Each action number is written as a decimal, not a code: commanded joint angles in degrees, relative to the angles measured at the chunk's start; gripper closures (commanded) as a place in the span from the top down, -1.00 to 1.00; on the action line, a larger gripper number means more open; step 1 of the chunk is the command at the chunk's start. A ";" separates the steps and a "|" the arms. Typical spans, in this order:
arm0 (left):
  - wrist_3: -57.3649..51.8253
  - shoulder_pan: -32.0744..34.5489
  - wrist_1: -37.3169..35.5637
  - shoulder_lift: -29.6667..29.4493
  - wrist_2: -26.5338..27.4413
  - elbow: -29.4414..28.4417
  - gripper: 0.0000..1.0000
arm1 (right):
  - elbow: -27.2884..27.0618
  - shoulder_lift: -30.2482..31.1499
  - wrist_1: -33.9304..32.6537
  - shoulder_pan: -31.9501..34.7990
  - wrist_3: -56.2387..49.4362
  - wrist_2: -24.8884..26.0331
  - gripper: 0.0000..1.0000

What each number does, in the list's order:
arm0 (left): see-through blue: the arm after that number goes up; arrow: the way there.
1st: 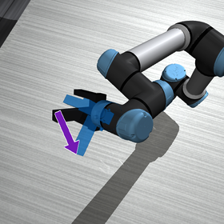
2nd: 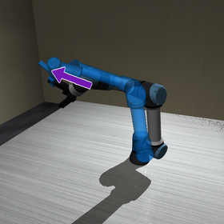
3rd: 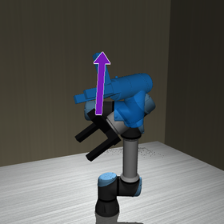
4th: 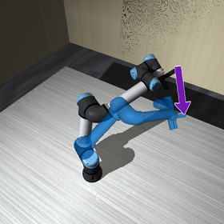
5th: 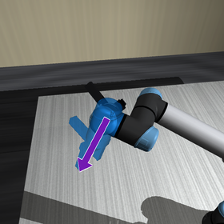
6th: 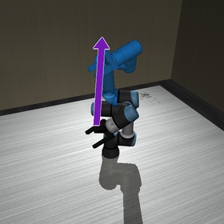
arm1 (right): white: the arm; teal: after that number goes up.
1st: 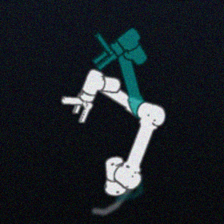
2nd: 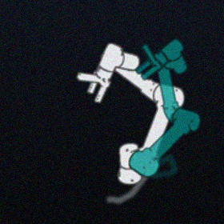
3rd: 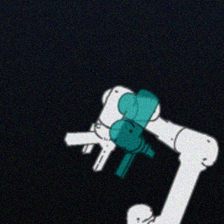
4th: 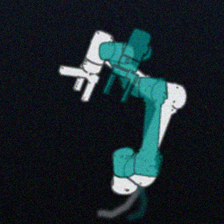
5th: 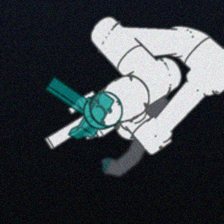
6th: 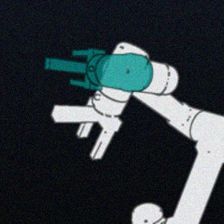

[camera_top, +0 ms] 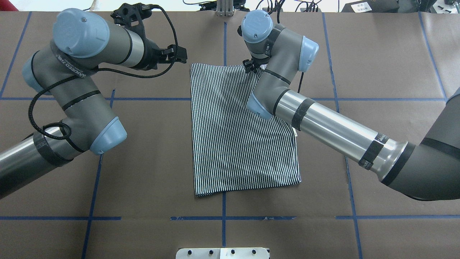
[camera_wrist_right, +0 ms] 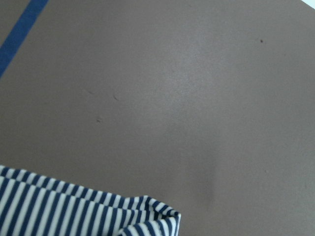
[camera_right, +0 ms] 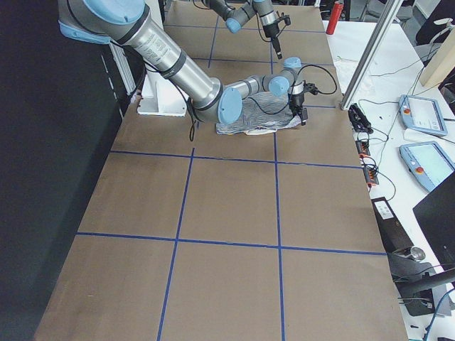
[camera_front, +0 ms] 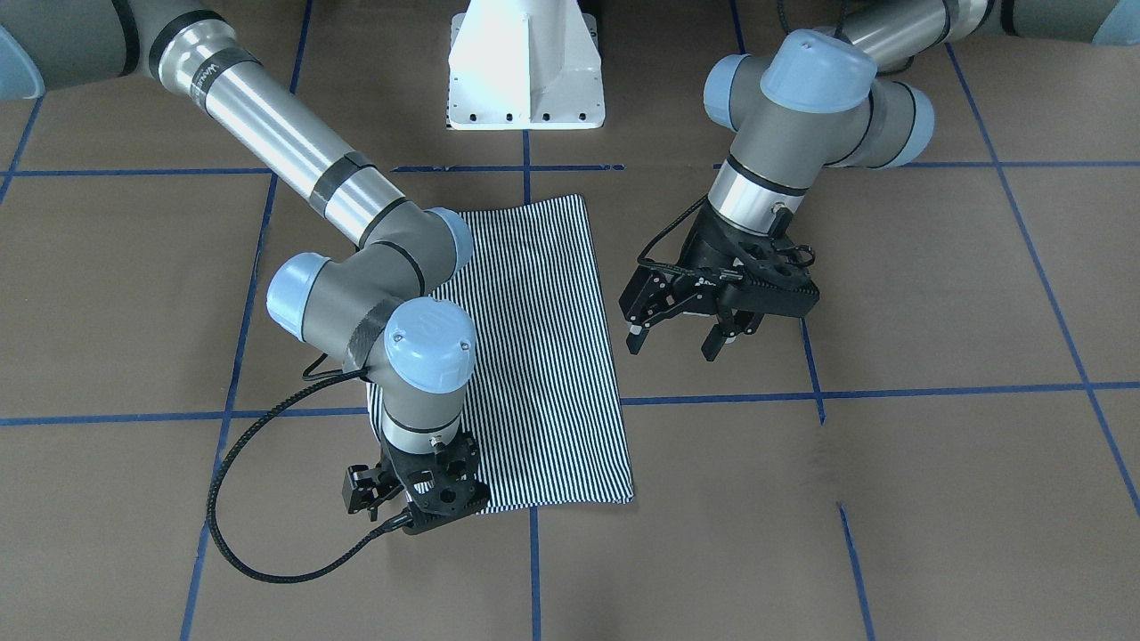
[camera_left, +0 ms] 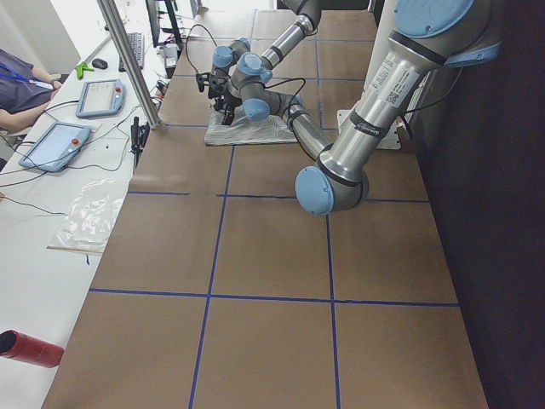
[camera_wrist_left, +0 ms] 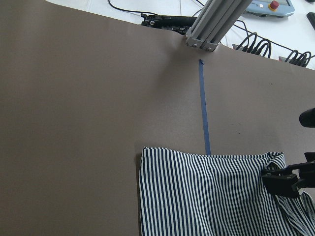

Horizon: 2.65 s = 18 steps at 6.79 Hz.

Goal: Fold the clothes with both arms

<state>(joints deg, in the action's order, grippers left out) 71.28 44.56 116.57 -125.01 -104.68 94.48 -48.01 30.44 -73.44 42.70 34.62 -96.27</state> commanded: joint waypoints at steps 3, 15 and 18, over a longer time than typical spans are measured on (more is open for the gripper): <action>0.26 -0.09 -0.02 -0.06 0.00 0.00 1.00 | -0.41 3.46 -0.04 5.17 -8.73 -0.23 1.00; 44.99 -28.12 -20.86 1.19 8.69 6.18 0.93 | -54.19 32.66 -18.58 7.22 15.10 -27.92 1.00; 46.85 -29.09 -21.21 0.91 9.05 4.92 0.78 | -54.38 32.49 -18.67 7.13 15.48 -28.01 1.00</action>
<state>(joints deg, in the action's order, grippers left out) 117.81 15.70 95.45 -124.01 -95.74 99.65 -102.31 62.98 -92.10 49.87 49.92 -124.26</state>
